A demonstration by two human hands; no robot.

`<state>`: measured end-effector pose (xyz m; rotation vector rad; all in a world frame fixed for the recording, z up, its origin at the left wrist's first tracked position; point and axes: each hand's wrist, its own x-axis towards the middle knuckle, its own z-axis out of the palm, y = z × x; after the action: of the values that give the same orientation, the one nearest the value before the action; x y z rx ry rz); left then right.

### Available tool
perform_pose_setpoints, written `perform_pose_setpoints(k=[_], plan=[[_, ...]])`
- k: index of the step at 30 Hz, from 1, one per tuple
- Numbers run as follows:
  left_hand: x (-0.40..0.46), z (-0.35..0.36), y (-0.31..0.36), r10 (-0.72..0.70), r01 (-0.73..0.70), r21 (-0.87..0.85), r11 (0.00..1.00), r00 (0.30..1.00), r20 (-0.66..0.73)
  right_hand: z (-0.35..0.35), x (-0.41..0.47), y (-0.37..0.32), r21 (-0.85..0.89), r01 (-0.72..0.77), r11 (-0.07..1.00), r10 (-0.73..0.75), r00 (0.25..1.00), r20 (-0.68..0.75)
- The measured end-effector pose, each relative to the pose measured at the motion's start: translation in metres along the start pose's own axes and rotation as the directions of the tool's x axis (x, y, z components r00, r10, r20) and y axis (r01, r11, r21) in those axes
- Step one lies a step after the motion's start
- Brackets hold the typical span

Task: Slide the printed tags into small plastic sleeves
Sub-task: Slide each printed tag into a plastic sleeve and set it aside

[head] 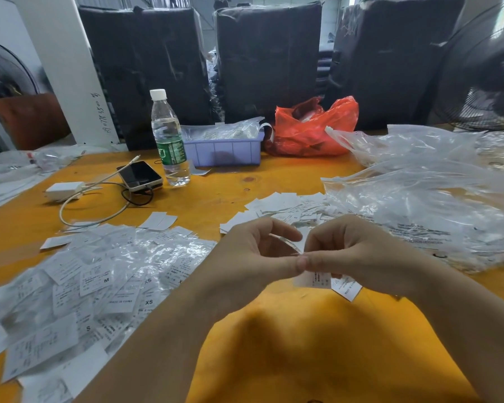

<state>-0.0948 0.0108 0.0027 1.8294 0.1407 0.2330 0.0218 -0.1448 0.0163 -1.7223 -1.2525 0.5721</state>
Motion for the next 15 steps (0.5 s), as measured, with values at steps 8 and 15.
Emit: perform_pose_setpoints(k=[8, 15], plan=[[0.0033, -0.0019, -0.0023, -0.025, 0.008, -0.067, 0.998, 0.967, -0.255, -0.0067, 0.0012, 0.0023, 0.13, 0.026, 0.991, 0.001, 0.979, -0.203], [0.0041, 0.0046, -0.0017, -0.063, -0.037, -0.275, 0.961, 0.936, -0.346, 0.002, 0.0057, 0.0053, 0.491, 0.091, 0.867, 0.106, 0.928, -0.359]])
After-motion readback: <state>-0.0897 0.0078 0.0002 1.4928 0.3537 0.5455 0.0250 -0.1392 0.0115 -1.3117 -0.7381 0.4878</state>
